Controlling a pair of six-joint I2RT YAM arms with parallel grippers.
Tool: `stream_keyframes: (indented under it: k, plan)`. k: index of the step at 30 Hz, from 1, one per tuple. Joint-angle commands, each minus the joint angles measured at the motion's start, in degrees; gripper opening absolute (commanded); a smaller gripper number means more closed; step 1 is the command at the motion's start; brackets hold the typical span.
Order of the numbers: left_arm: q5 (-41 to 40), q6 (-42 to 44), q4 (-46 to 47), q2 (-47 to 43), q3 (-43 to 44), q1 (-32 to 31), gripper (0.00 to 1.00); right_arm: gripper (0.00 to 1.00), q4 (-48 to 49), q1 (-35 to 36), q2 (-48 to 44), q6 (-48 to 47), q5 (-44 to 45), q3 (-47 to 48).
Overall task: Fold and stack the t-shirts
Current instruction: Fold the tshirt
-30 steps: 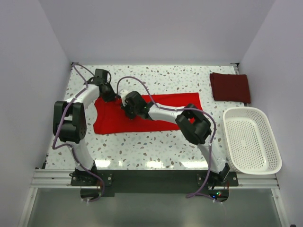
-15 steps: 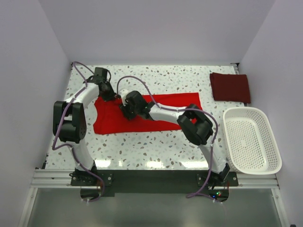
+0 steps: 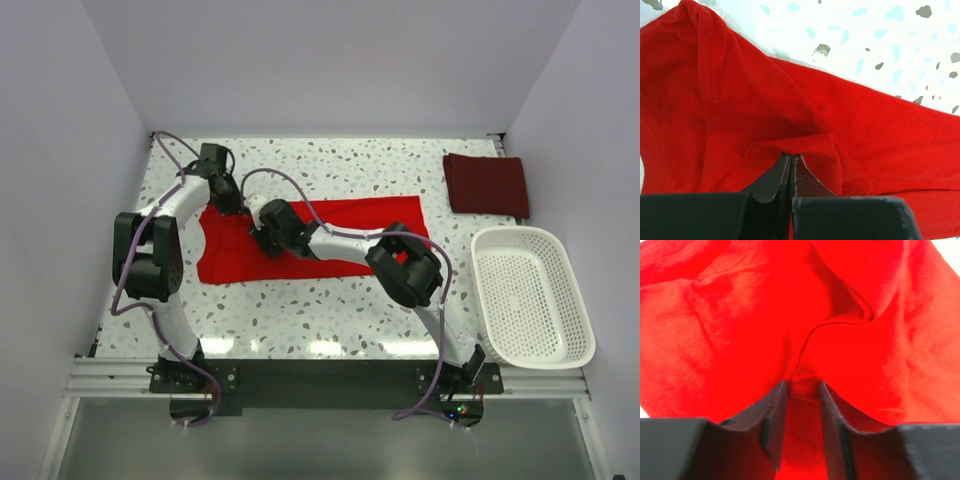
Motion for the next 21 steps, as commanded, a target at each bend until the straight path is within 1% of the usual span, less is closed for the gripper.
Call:
stream_keyframes:
  k: [1, 2, 4, 5, 8, 14, 19, 21]
  plan:
    - [0.4, 1.6, 0.6, 0.3, 1.6, 0.3, 0.00, 0.35, 3.7, 0.4, 0.4, -0.7, 4.0, 0.9]
    - [0.4, 1.6, 0.6, 0.3, 1.6, 0.3, 0.00, 0.29, 4.3, 0.4, -0.2, -0.7, 5.1, 0.5]
    - [-0.2, 1.7, 0.4, 0.0, 1.7, 0.3, 0.00, 0.23, 4.4, 0.4, -0.9, -0.9, 5.3, -0.2]
    - [-0.3, 1.8, 0.4, -0.1, 1.7, 0.3, 0.00, 0.18, 4.3, 0.4, -1.2, -1.2, 5.2, -0.2]
    - [-0.9, 2.0, 0.0, -0.4, 2.2, 0.4, 0.00, 0.09, 3.8, 0.3, -2.9, -1.5, 4.7, -0.3]
    - [-1.8, 2.7, -1.4, -0.5, 3.4, 0.7, 0.00, 0.00, 2.1, 0.4, -6.8, -3.9, 3.8, -0.9]
    - [-1.8, 3.6, -3.3, -0.5, 4.2, 0.7, 0.00, 0.00, 1.3, 0.3, -9.9, -4.9, 2.0, -2.7]
    - [-1.3, 4.1, -4.0, -0.6, 4.2, 0.7, 0.00, 0.00, -0.7, 0.3, -11.0, -5.2, 1.5, -3.3]
